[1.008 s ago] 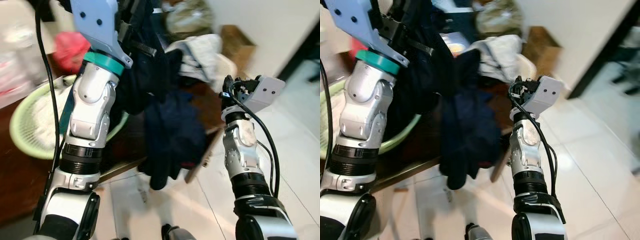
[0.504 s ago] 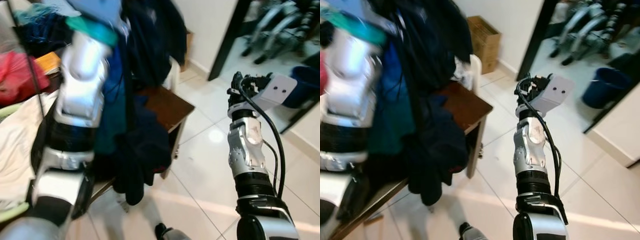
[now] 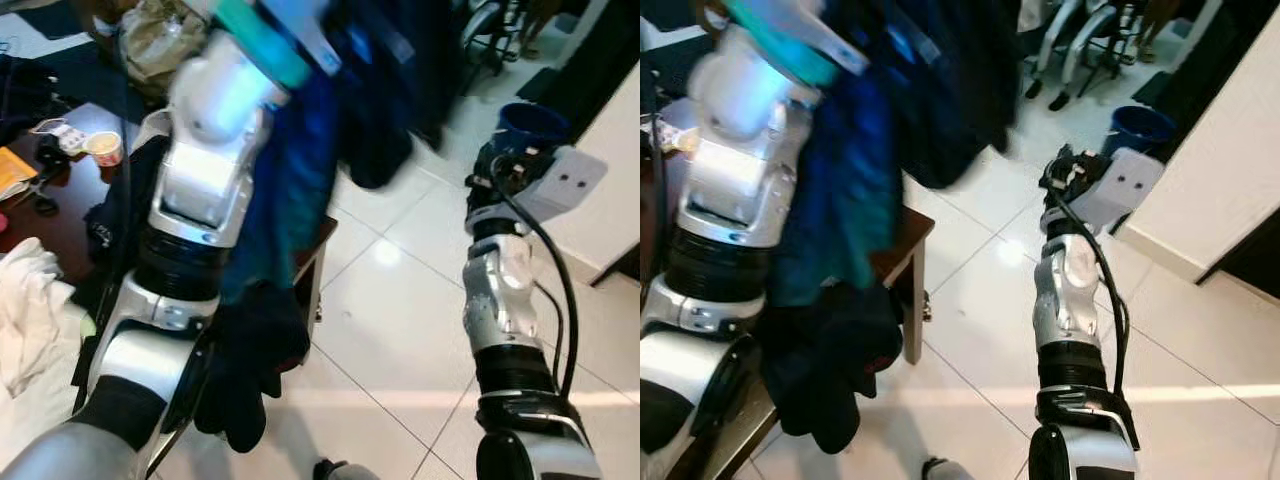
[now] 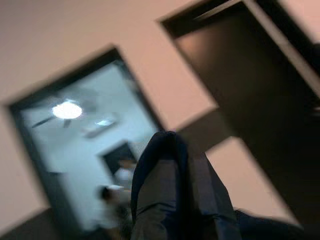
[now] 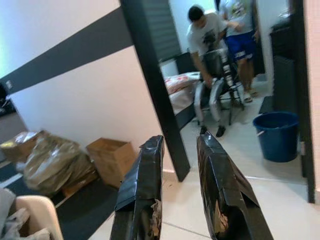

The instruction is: Hang hanger

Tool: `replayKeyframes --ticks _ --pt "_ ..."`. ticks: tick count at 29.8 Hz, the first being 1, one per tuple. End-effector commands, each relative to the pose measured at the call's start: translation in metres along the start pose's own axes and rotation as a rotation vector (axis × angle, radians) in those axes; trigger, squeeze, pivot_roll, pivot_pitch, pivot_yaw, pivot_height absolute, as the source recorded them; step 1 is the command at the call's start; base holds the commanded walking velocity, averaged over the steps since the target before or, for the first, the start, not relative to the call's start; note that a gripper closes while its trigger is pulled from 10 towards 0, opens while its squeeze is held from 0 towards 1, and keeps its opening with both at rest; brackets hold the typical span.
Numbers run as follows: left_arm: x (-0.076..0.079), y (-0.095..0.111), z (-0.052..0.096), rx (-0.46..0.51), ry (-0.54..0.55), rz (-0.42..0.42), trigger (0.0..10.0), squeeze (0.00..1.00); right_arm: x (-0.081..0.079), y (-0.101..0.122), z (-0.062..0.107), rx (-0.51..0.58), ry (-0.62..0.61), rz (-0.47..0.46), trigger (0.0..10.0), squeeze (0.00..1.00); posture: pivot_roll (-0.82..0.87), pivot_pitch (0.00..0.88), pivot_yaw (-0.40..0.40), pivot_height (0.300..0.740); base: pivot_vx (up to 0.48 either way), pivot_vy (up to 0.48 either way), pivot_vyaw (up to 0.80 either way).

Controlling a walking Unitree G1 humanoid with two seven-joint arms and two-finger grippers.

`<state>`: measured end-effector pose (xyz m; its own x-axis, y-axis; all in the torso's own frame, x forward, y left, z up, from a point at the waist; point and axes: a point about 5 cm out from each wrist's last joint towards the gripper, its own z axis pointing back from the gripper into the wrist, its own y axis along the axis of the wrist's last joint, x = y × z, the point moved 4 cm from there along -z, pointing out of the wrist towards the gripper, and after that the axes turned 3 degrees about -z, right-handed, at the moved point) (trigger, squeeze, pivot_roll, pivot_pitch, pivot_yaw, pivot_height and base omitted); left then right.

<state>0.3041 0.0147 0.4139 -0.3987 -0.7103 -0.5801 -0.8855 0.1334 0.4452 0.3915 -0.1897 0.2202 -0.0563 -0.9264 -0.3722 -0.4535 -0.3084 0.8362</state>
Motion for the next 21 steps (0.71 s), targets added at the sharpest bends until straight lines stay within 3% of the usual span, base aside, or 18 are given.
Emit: replayKeyframes --ticks 1,11,14,17,21 --pt "0.004 0.007 -0.003 0.029 -0.029 0.012 10.0 0.0 0.005 -0.003 0.004 -0.012 -0.017 0.003 10.0 0.0 0.0 0.0 0.024 0.74 0.0 0.0 -0.8" --pt "0.013 0.004 0.001 0.05 -0.055 0.193 10.0 0.0 0.009 -0.001 0.003 -0.007 -0.026 0.011 10.0 0.0 0.0 0.0 0.032 0.74 0.0 0.0 -0.8" --pt "0.013 0.004 0.001 0.05 -0.053 0.209 10.0 0.0 0.01 -0.001 0.003 -0.008 -0.028 0.012 10.0 0.0 0.0 0.0 0.033 0.74 0.0 0.0 -0.8" --pt "0.007 -0.017 -0.017 -0.015 0.013 0.245 10.0 0.0 0.013 -0.002 0.003 -0.011 -0.033 0.019 10.0 0.0 -0.01 0.0 0.036 0.74 0.0 0.0 -0.8" --pt "0.0 -0.051 -0.014 -0.172 0.1 0.212 10.0 0.0 0.022 -0.006 0.007 -0.033 -0.062 0.056 10.0 0.0 -0.01 0.0 0.044 0.74 0.0 0.0 -0.8"
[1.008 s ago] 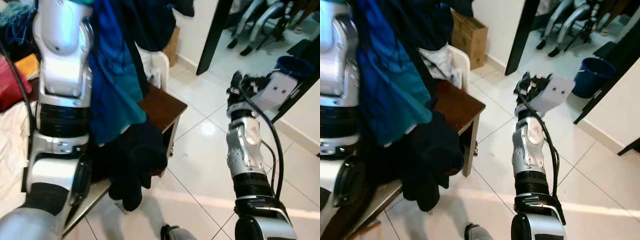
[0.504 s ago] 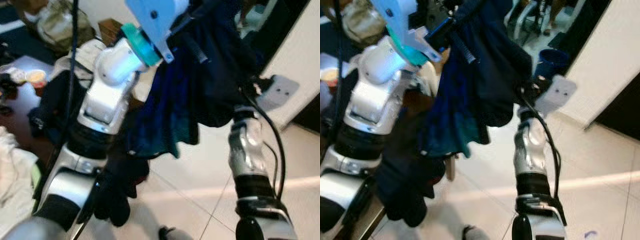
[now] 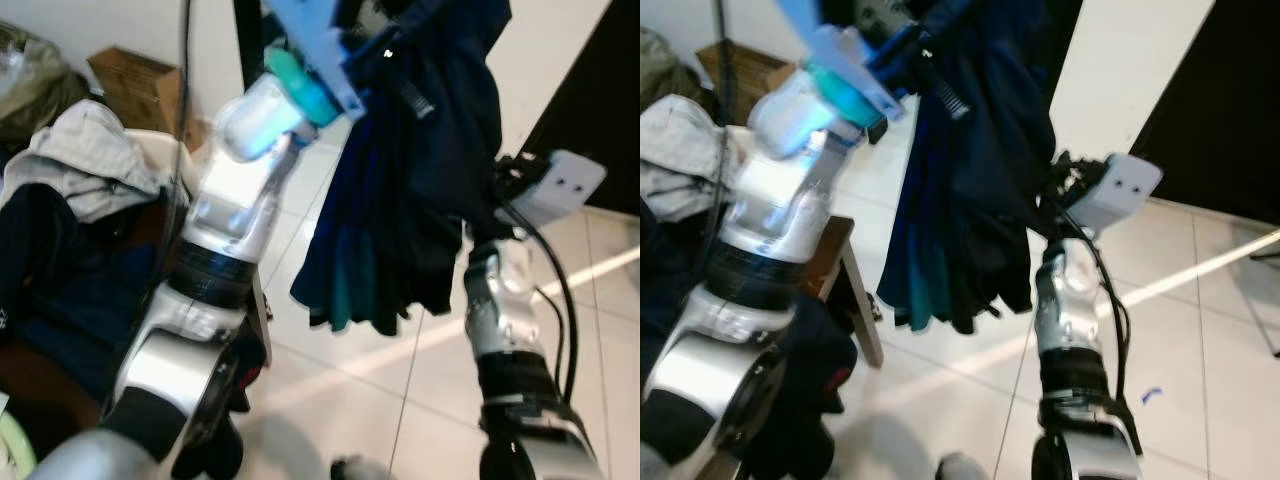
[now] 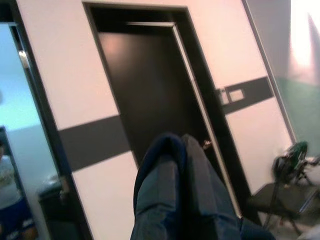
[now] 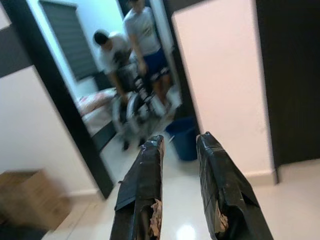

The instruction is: Hang hanger

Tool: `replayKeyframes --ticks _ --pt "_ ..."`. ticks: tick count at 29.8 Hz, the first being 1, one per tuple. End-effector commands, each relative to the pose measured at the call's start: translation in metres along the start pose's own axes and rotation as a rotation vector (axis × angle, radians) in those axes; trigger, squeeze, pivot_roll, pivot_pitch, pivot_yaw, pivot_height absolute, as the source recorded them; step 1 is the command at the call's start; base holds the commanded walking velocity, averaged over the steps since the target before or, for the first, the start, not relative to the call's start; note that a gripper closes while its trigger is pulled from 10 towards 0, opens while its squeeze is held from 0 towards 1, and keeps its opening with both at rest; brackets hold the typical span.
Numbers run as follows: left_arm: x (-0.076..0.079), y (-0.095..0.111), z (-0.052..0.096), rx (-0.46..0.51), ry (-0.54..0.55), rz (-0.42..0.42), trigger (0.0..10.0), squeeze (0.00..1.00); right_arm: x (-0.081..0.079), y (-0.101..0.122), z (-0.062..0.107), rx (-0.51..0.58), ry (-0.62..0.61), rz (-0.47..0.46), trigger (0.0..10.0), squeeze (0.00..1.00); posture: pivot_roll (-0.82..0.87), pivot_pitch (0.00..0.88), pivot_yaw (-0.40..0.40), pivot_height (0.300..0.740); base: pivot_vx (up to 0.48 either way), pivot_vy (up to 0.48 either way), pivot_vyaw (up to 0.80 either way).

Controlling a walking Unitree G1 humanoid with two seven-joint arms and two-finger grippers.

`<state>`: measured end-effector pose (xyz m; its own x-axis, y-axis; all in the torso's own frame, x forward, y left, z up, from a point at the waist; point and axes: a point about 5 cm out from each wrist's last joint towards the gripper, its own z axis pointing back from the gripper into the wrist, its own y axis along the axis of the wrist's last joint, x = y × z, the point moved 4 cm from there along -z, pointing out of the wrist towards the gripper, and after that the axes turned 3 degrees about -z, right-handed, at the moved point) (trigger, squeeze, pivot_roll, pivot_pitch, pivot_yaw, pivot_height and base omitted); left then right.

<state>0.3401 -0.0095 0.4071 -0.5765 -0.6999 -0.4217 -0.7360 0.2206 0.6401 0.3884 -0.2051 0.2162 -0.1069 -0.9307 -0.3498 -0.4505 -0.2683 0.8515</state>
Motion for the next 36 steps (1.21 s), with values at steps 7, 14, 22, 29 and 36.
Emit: replayKeyframes --ticks 7,14,22,29,36 --pt "-0.052 -0.083 0.081 -0.438 0.36 -0.11 10.0 0.0 0.032 -0.042 0.018 -0.21 -0.099 0.144 10.0 0.0 -0.02 0.0 0.049 0.74 0.0 0.0 -0.8" --pt "-0.057 -0.145 0.158 -0.728 0.615 0.103 10.0 0.0 0.046 -0.073 0.034 -0.38 -0.094 0.24 10.0 0.0 -0.02 0.0 0.047 0.74 0.0 0.0 -0.8" --pt "-0.015 -0.184 0.211 -0.9 0.632 0.186 10.0 0.0 0.034 -0.109 0.062 -0.541 0.062 0.307 10.0 0.0 -0.02 0.008 0.034 0.74 0.0 0.0 -0.5" --pt "0.013 -0.193 0.243 -0.987 0.631 0.207 10.0 0.0 0.028 -0.129 0.084 -0.615 0.127 0.325 10.0 0.0 -0.01 0.016 0.018 0.74 0.0 0.0 0.0" --pt "0.012 -0.193 0.259 -0.999 0.709 0.233 10.0 0.0 0.027 -0.133 0.09 -0.63 0.146 0.336 10.0 0.0 -0.02 0.017 0.011 0.74 0.0 -0.093 0.0"
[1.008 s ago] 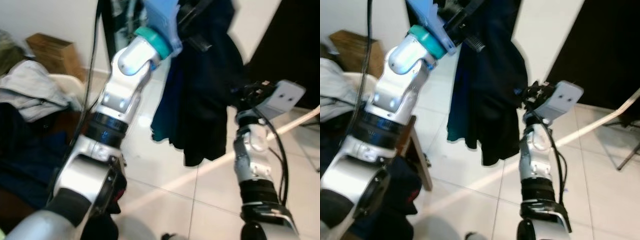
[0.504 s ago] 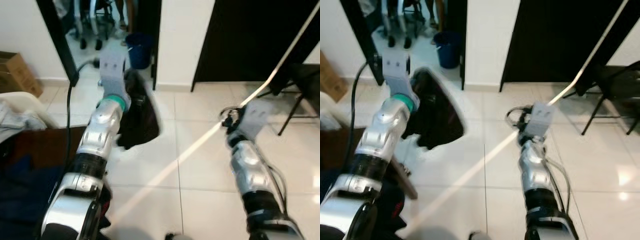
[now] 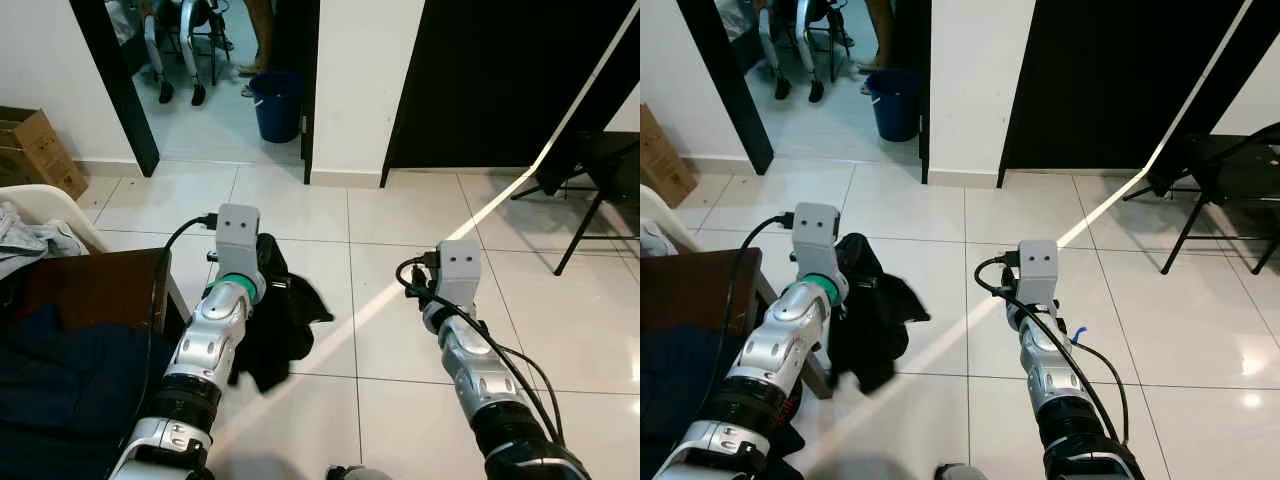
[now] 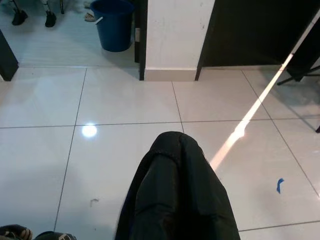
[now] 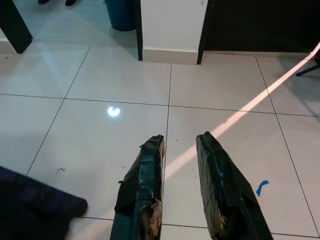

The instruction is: Hang hanger

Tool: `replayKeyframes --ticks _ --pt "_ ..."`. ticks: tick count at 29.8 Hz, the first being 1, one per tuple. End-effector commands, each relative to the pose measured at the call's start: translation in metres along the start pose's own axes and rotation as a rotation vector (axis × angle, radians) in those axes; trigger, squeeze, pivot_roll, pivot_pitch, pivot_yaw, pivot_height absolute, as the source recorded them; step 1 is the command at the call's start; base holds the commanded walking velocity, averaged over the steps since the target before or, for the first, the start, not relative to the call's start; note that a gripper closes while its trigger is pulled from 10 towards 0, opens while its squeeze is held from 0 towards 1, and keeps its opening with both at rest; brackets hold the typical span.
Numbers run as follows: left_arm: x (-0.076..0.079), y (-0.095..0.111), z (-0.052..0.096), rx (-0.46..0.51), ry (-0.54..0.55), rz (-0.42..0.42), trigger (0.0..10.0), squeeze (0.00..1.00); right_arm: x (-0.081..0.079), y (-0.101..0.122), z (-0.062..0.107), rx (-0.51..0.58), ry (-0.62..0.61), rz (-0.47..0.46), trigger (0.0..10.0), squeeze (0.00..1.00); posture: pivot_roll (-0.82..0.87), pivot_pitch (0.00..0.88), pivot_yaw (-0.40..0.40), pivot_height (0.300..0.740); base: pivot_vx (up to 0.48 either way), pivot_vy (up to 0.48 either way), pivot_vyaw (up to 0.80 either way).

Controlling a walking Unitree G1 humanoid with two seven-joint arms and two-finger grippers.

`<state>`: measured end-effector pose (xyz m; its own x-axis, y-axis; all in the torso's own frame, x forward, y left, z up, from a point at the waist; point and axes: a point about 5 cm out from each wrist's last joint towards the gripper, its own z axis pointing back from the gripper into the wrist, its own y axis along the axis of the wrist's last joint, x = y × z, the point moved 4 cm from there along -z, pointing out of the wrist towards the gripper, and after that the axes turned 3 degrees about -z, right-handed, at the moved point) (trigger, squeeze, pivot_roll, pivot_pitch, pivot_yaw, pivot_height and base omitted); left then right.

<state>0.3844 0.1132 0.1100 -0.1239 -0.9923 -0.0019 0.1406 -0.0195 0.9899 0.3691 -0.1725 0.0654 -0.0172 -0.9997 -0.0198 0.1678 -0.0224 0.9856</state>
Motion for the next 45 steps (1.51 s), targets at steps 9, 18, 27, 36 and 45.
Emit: replayKeyframes --ticks 9,18,27,36,45 --pt "-0.0054 -0.0016 0.0055 0.008 0.026 0.043 10.0 0.0 -0.0044 -0.0076 0.0033 -0.016 0.026 0.013 10.0 0.0 -0.02 0.009 0.003 0.74 0.0 -0.462 0.0" --pt "-0.0051 -0.0018 0.0064 0.009 0.027 0.042 10.0 0.0 -0.0055 -0.0075 0.0035 -0.014 0.031 0.019 10.0 0.0 -0.02 0.009 0.003 0.74 0.0 -0.439 0.0" --pt "-0.0051 -0.0017 0.0072 0.008 0.028 0.043 10.0 0.0 -0.0055 -0.0075 0.0036 -0.013 0.033 0.02 10.0 0.0 -0.02 0.009 0.003 0.74 0.0 -0.439 0.0" --pt "0.0003 -0.0065 0.0072 -0.01 0.006 0.045 10.0 0.0 -0.0032 -0.0101 0.0068 -0.022 0.029 0.032 10.0 0.0 -0.05 0.021 0.0 0.74 0.0 -0.404 0.0" --pt "-0.001 -0.0073 0.008 -0.016 0.006 0.045 10.0 0.0 -0.0023 -0.0088 0.0074 -0.016 0.022 0.026 10.0 0.0 -0.05 0.024 0.005 0.74 0.0 -0.356 0.0"
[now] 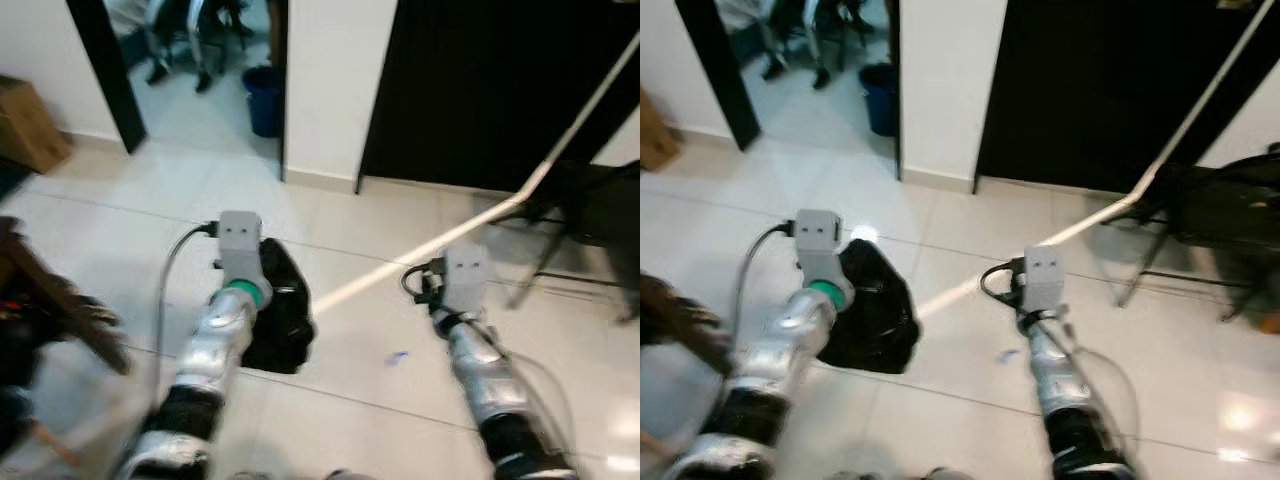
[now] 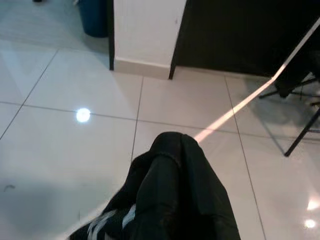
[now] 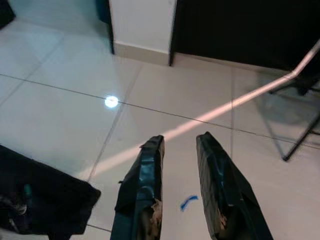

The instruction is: Hang hanger

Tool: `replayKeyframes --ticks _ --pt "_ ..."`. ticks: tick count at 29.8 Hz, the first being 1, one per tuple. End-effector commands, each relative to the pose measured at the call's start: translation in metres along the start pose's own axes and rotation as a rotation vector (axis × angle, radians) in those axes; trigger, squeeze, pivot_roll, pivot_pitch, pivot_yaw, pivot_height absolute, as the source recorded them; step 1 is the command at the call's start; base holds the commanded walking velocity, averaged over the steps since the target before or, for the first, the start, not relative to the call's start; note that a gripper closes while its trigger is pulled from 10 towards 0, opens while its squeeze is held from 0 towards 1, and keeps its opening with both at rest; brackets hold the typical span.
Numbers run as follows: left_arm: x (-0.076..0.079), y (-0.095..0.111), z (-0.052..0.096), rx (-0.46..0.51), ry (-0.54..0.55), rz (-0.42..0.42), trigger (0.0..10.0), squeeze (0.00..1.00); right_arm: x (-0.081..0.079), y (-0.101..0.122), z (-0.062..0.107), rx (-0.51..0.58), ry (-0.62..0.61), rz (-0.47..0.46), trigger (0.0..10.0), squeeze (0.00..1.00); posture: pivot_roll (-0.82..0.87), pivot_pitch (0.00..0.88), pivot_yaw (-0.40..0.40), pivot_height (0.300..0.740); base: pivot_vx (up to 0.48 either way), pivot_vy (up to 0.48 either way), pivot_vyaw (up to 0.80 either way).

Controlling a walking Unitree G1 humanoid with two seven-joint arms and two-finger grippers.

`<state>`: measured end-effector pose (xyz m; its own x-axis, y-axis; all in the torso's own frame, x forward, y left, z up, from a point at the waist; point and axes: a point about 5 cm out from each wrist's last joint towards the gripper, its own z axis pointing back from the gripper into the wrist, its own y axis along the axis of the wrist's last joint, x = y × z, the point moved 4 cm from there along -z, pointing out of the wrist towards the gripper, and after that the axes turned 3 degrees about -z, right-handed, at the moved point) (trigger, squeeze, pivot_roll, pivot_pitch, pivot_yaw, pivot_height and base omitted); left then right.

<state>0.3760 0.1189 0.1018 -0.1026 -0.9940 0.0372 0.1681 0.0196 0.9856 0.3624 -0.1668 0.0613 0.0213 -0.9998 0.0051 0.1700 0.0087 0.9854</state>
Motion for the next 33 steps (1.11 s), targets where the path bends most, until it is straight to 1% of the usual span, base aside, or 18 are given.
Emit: replayKeyframes --ticks 1,6,8,9,17,21,23,26,29,33 --pt "0.004 0.002 0.0 0.007 -0.009 0.004 10.0 0.0 0.003 -0.004 0.001 -0.014 -0.011 -0.005 10.0 0.0 -0.05 0.024 0.005 0.74 0.0 -0.33 0.0" --pt "0.003 0.002 0.0 0.007 -0.005 0.006 10.0 0.0 0.003 -0.003 0.001 -0.013 -0.009 -0.003 10.0 0.0 -0.04 0.025 0.002 0.74 0.0 -0.33 0.0" --pt "0.001 0.004 0.001 0.016 0.002 0.052 10.0 0.0 0.003 -0.002 0.001 -0.011 -0.008 -0.002 10.0 0.0 -0.04 0.026 0.001 0.74 0.0 0.0 0.0" --pt "0.001 0.006 0.002 0.032 -0.002 0.074 10.0 0.0 0.003 -0.001 0.001 -0.01 -0.009 -0.002 10.0 0.0 -0.04 0.026 0.001 0.74 0.0 0.48 0.0" --pt "-0.002 0.008 0.004 0.04 -0.006 0.06 10.0 0.0 0.003 0.0 0.001 -0.008 -0.009 -0.005 10.0 0.0 -0.04 0.029 0.002 0.74 0.0 0.48 0.0" --pt "-0.003 0.006 0.004 0.027 0.003 0.059 10.0 0.0 0.003 0.001 0.001 -0.005 -0.008 -0.008 10.0 0.0 -0.04 0.03 0.003 0.74 0.0 0.476 0.0" --pt "-0.002 0.004 0.004 0.013 0.001 0.026 10.0 0.0 0.002 0.001 0.001 -0.004 -0.007 -0.011 10.0 0.0 -0.04 0.03 0.002 0.74 0.0 0.0 0.0" --pt "-0.002 0.003 0.004 0.011 -0.002 0.009 10.0 0.0 0.002 0.001 0.001 -0.004 -0.006 -0.011 10.0 0.0 -0.04 0.03 0.001 0.74 0.0 0.0 0.0" --pt "-0.002 0.002 0.003 0.008 -0.004 -0.031 10.0 0.0 0.003 0.002 0.0 -0.004 -0.007 -0.012 10.0 0.0 -0.04 0.03 0.004 0.74 0.0 0.0 0.0" --pt "-0.001 -0.003 0.003 -0.02 -0.015 -0.051 10.0 0.0 0.003 0.002 0.0 -0.004 -0.011 -0.014 10.0 0.0 -0.04 0.031 0.006 0.74 0.0 0.0 0.0"
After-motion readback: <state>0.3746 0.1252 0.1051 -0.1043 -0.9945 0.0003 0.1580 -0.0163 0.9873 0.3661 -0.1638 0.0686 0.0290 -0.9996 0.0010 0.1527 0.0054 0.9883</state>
